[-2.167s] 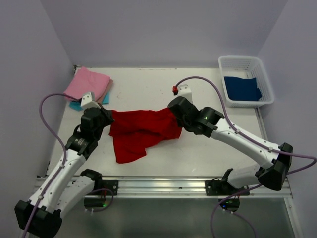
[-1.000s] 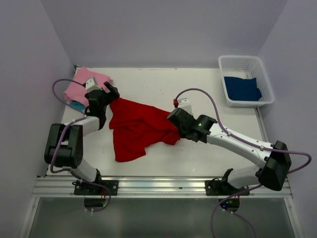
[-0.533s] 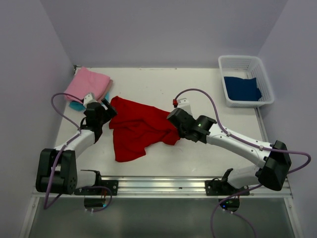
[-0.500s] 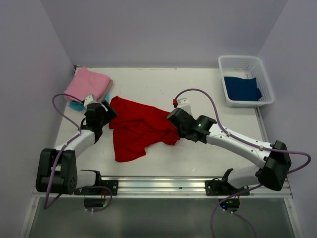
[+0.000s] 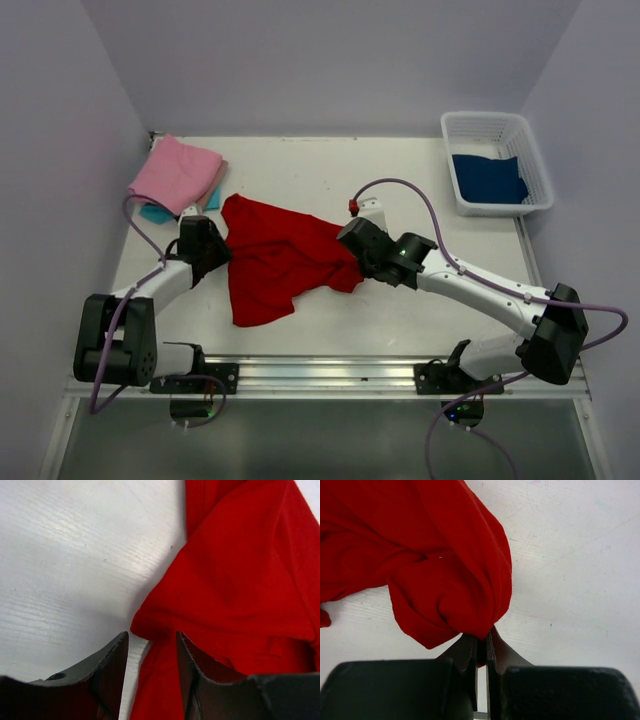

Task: Fold and stack the t-shirts
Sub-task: Flatten out the tshirt

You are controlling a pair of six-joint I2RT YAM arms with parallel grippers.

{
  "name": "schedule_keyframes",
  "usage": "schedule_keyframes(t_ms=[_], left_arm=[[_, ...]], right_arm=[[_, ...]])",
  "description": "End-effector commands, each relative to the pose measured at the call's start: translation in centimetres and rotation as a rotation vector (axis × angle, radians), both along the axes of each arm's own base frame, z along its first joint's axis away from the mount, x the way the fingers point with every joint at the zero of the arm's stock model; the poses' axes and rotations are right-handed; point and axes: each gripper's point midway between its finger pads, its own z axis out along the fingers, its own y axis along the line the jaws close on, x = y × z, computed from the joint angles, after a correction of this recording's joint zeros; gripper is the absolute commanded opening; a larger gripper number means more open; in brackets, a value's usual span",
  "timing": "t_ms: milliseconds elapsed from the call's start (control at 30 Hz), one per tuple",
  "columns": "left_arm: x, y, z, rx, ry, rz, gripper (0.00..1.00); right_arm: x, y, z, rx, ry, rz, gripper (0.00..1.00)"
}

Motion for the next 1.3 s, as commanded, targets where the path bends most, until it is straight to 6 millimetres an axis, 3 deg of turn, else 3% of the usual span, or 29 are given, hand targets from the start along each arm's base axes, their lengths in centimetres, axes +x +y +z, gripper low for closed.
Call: schedule_keyframes(t_ms=[0,200,267,367,400,467,500,600,700,800,867,900,967,1000,1067,1100,1233,1267], left_arm=[[-0.4,0.2,-0.4,0.029,0.038,-0.023,0.46],[-1.2,0.1,-2.4,0.018,0.062,-0.028,0.45],[-0.4,-0.3,-2.7,0.001,0.033,-0.037,0.43],[0.1,-0.6,-3.2,-0.010,0.015,-0.047,0.33],[0.4,-0.7,-3.2,-0.013,0.002,-0.049,0.23],[0.7,-0.8,-3.5,-0.017,-0.007,-0.054,0.13],[1.1,-0.8,-3.3,-0.015,-0.023,-0.050,0.02],[1.5,-1.0,-3.0,-0.024,-0.030,-0.059,0.00],[1.7,-1.3,-1.1,-0.034,-0.062,-0.070,0.00],[1.8,-1.8,3.5,-0.057,-0.147,-0.092,0.00],[2.2,-1.8,9.1,-0.054,-0.268,-0.094,0.00],[1.6,-1.7,10.5,-0.050,-0.274,-0.091,0.00],[1.4,-1.6,17.3,-0.044,-0.426,-0.095,0.00],[0.7,-1.5,18.4,-0.037,-0.424,-0.100,0.00],[-0.1,-0.9,23.8,-0.016,-0.533,-0.077,0.00],[-0.8,-0.8,24.3,-0.012,-0.523,-0.077,0.00],[-3.0,-0.8,30.5,-0.016,-0.639,-0.089,0.00],[-3.3,-0.9,31.2,-0.019,-0.648,-0.093,0.00]], right_arm=[[0.6,0.2,0.5,0.026,-0.033,-0.015,0.00],[0.7,0.5,0.4,0.029,-0.030,-0.014,0.00],[0.7,0.5,0.3,0.028,-0.029,-0.014,0.00],[0.6,0.4,0.3,0.026,-0.028,-0.016,0.00],[0.6,0.4,0.3,0.026,-0.027,-0.014,0.00],[0.6,0.3,0.3,0.027,-0.028,-0.015,0.00],[0.6,0.3,0.3,0.024,-0.026,-0.017,0.00],[0.5,0.0,0.3,0.019,-0.028,-0.019,0.00],[0.5,-0.2,0.3,0.014,-0.031,-0.021,0.00],[0.5,-0.3,0.0,0.009,-0.030,-0.029,0.00],[0.5,-0.3,-0.2,0.002,-0.028,-0.035,0.00],[0.5,-0.4,-0.6,-0.006,-0.022,-0.036,0.00],[0.5,-0.4,-1.0,-0.009,-0.016,-0.043,0.00],[0.6,-0.5,-1.2,-0.011,-0.013,-0.047,0.00],[0.6,-0.4,-1.7,-0.015,-0.005,-0.049,0.00],[0.8,-0.5,-1.9,-0.020,-0.002,-0.057,0.00],[0.9,-0.4,-3.1,-0.037,0.025,-0.071,0.00],[1.0,-0.4,-3.3,-0.036,0.029,-0.075,0.09]])
